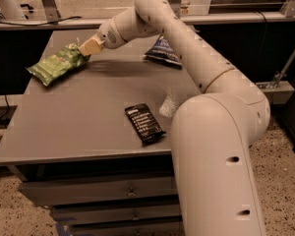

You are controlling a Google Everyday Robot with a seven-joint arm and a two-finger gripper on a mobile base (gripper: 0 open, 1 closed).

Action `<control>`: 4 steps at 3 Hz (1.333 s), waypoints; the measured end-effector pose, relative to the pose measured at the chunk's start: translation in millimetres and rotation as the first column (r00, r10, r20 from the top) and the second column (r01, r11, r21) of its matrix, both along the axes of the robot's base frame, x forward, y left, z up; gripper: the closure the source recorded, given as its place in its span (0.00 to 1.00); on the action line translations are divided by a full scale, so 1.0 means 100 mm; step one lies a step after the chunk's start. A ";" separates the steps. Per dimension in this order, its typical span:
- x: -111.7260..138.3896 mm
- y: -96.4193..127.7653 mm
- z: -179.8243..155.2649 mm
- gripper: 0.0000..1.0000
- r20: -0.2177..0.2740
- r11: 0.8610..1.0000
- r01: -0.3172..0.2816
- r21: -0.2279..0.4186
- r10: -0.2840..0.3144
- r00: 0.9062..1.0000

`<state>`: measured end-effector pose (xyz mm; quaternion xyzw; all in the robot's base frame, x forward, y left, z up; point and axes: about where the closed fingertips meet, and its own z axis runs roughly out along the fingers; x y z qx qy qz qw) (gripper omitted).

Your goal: Move green jalapeno chip bag near rxbar chocolate

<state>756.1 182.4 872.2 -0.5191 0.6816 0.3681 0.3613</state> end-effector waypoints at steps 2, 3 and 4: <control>-0.64 -0.50 0.10 1.00 -0.107 0.976 -0.209 -0.054 0.202 0.973; -0.92 -0.88 0.22 1.00 -0.121 0.967 -0.232 -0.103 0.219 0.968; -1.21 -1.20 0.25 1.00 -0.133 0.961 -0.242 -0.134 0.224 0.965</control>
Offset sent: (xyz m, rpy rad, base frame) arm -0.1016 -0.1067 0.0242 -0.1351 0.1647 0.3005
